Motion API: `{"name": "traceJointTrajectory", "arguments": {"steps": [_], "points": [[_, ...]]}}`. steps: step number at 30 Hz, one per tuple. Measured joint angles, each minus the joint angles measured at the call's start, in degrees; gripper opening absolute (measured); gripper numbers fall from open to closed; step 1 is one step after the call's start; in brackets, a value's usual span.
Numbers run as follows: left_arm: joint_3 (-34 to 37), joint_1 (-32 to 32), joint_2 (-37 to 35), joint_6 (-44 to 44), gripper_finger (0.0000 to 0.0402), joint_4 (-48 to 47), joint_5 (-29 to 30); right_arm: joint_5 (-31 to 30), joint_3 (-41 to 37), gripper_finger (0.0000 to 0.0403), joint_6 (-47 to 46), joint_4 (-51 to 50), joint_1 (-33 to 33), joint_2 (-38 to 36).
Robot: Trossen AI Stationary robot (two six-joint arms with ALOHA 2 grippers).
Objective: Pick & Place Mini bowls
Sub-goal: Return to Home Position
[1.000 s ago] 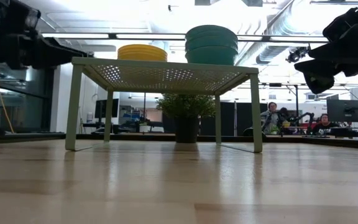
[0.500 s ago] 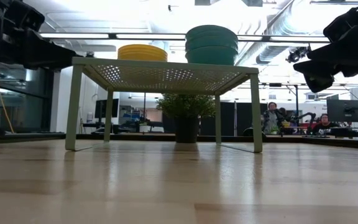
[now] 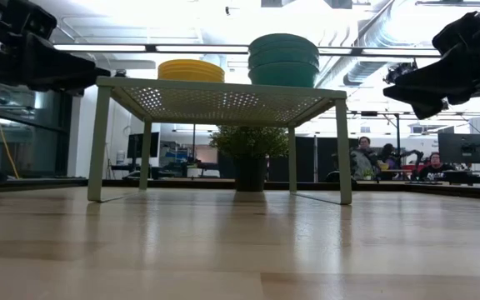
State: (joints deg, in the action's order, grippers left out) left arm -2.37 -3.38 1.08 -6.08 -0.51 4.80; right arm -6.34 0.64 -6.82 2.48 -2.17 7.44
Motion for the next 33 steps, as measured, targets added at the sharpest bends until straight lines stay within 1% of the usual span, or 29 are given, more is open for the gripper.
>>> {"name": "traceJointTrajectory", "arguments": {"steps": [4, 12, 33], "points": [[-0.09, 0.0, 0.02, -0.14, 0.0191, -1.27, -0.93, -0.14, 0.0, 0.0165, 1.82, -0.02, -0.01, 0.0], [-0.2, 0.0, 0.0, -0.1, 0.0191, -1.32, 0.46, -0.14, 0.0, 0.0165, 1.16, 0.07, 0.0, 0.0], [-0.26, 0.0, 0.0, -0.23, 0.0191, -1.19, 0.63, -0.14, 0.0, 0.0165, 1.1, 0.15, -0.01, 0.0]]}}
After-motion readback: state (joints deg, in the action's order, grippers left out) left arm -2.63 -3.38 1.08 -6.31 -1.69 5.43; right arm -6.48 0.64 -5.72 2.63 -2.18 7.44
